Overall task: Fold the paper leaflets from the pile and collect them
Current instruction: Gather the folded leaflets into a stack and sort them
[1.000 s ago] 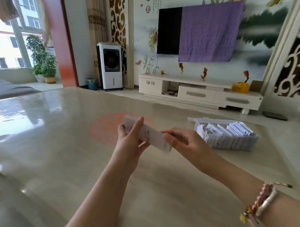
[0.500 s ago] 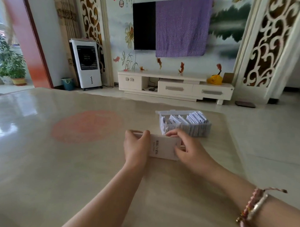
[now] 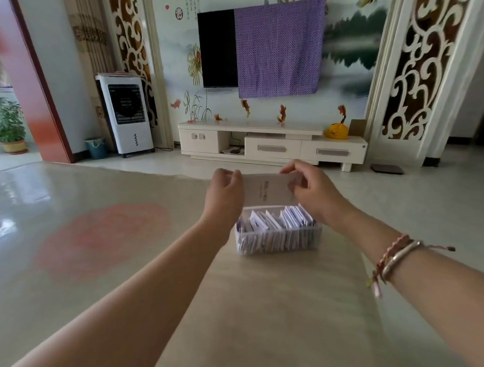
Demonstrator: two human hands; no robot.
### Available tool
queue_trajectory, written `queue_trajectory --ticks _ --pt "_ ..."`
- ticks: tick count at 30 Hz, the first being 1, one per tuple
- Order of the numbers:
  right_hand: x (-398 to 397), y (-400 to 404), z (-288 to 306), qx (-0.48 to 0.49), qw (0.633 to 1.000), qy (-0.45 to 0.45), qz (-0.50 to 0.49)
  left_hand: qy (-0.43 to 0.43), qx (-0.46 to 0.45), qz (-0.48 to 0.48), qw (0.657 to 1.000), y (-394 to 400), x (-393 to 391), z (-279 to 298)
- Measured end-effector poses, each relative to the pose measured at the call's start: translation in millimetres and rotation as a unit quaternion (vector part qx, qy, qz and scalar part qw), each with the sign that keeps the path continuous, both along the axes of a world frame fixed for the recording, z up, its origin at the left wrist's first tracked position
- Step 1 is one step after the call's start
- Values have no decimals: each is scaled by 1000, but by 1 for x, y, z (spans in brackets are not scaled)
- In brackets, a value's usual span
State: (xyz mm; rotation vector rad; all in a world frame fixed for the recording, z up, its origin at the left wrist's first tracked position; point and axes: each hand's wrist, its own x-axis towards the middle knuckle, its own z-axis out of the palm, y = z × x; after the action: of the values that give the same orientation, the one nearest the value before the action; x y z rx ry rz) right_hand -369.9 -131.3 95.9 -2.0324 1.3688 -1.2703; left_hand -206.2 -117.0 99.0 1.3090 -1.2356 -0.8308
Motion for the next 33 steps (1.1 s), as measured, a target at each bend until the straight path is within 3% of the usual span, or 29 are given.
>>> queue_trajectory --ticks 9,17,22,24,28,33 --pt "-34 -80 -26 68 994 85 5 -46 91 -34 994 -87 -25 -24" --pt "-42 -83 -43 140 982 123 19 -219 -3 2 976 -85 -23 -37" --pt "-52 -74 -51 188 980 29 -56 -293 -72 81 950 -62 -2 -52" --pt "-53 -71 -60 246 967 7 -69 -332 -81 59 938 -51 2 -62" --pt "-50 -69 -75 285 953 -23 -104 -399 -133 -80 904 -34 6 -80" --pt "-39 -68 -69 301 947 -13 -113 -453 -87 -158 873 -31 9 -87"
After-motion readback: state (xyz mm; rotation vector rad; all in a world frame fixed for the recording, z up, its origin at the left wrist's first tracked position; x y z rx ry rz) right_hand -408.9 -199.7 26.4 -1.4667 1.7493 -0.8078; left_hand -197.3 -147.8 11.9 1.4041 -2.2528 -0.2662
